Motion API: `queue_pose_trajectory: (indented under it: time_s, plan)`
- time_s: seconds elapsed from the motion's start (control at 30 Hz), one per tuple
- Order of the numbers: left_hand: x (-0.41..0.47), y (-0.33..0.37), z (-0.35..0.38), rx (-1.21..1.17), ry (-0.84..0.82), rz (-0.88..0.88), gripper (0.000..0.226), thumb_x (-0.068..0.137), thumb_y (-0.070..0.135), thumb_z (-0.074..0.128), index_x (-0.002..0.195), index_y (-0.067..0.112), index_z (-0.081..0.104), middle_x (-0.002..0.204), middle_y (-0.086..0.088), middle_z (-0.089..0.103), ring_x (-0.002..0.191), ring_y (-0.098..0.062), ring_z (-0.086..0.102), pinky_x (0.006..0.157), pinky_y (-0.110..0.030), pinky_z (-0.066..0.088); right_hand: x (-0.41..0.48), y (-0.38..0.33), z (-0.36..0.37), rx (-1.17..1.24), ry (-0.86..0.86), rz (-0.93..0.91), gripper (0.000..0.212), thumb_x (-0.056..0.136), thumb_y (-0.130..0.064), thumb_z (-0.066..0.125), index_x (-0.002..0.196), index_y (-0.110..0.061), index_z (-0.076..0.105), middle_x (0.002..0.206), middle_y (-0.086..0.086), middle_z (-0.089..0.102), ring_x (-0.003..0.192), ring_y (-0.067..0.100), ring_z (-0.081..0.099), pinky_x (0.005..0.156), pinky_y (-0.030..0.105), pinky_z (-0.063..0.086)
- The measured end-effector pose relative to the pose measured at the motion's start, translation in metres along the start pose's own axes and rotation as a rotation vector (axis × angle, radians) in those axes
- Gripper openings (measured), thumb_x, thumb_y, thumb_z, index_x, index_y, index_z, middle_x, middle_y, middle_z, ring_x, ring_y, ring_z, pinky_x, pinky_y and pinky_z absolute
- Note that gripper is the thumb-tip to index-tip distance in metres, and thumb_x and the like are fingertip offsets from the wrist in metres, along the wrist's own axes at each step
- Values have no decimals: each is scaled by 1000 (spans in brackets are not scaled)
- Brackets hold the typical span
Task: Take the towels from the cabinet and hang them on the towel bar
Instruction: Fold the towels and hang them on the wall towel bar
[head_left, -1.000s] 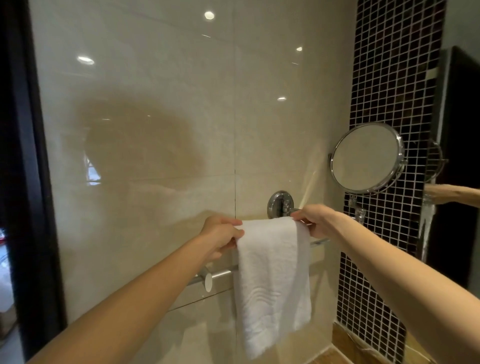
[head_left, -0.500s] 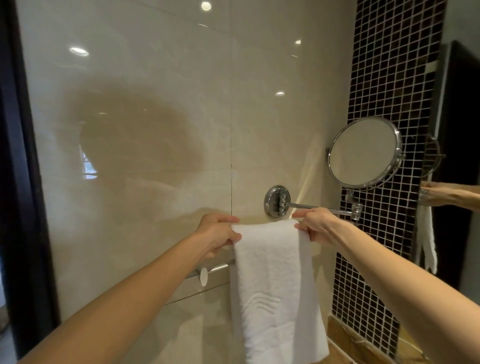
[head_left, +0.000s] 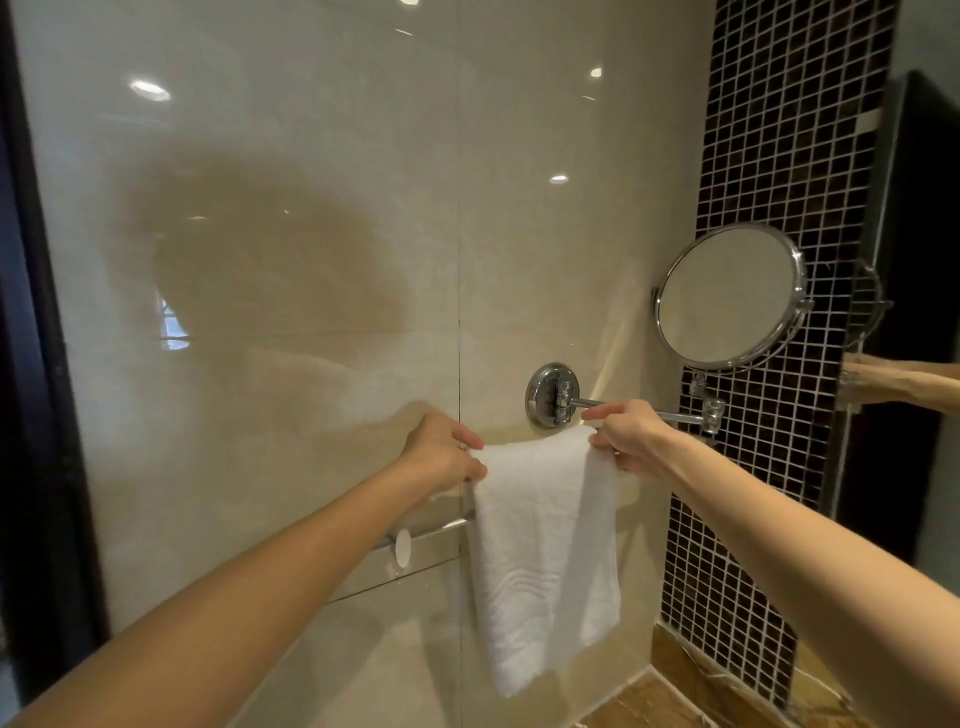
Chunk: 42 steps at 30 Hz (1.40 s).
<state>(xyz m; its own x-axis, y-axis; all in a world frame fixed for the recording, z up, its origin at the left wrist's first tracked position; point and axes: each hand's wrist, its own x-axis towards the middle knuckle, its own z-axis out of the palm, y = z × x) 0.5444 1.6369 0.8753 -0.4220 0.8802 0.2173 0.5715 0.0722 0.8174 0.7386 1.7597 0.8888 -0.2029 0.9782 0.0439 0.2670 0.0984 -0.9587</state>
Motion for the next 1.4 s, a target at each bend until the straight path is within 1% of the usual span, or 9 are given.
queue_pose_trajectory:
  time_s: [0.07,0.2,0.43,0.67,0.8,1.03,1.2,1.33,1.4]
  plan:
    - [1,-3,4,62,12,20,29,71,5,78,97,15,67,103,-8,62,90,-19,62,73,-22,46,4,5,3,-65,30,-15,32,89,11,50,111,-7,64,107,18,57,97,30,60,81,42,56]
    - [2,-6,12,128,-10,69,30,73,7,75,100,14,66,104,-10,63,90,-21,63,75,-23,46,7,14,5,-145,73,-45,28,87,10,51,107,-4,64,104,15,59,90,24,57,94,46,51]
    - [4,-15,20,298,-26,98,21,75,10,67,94,17,68,105,-9,65,98,-25,63,92,-36,50,7,25,8,-206,105,-83,33,86,14,49,113,-1,62,115,17,57,96,24,54,81,31,49]
    - [2,-15,31,474,-81,176,13,74,8,56,79,10,68,90,-9,67,87,-28,64,78,-39,55,16,38,8,-227,153,-95,34,84,14,50,108,-4,66,117,15,57,91,18,49,75,26,45]
    - [0,-15,34,657,-111,215,18,82,15,55,67,19,47,99,-12,61,95,-33,59,72,-36,43,21,43,10,-255,154,-101,33,85,13,51,106,-6,68,117,15,59,92,19,51,80,27,47]
    - [6,-23,36,723,-159,256,34,74,22,58,53,20,32,62,0,34,90,-44,56,68,-36,41,24,50,10,-260,125,-112,34,82,16,51,99,-7,69,114,18,62,105,28,59,91,36,53]
    - [2,-20,35,741,-133,269,18,84,24,60,72,12,62,85,-6,57,87,-31,50,70,-33,30,23,50,12,-305,87,-137,30,84,14,53,98,-5,72,109,16,66,104,26,62,91,33,52]
    - [5,-24,37,739,-140,272,17,82,25,61,68,16,57,81,-5,56,88,-31,52,78,-36,33,20,49,12,-361,7,-160,24,82,7,59,98,-5,73,103,16,70,95,25,66,87,32,54]
    - [12,-30,38,707,-154,285,15,79,32,62,81,18,64,91,-7,62,94,-32,56,81,-36,39,17,51,12,-437,-38,-247,23,83,0,60,101,-7,73,105,12,71,93,21,65,83,29,53]
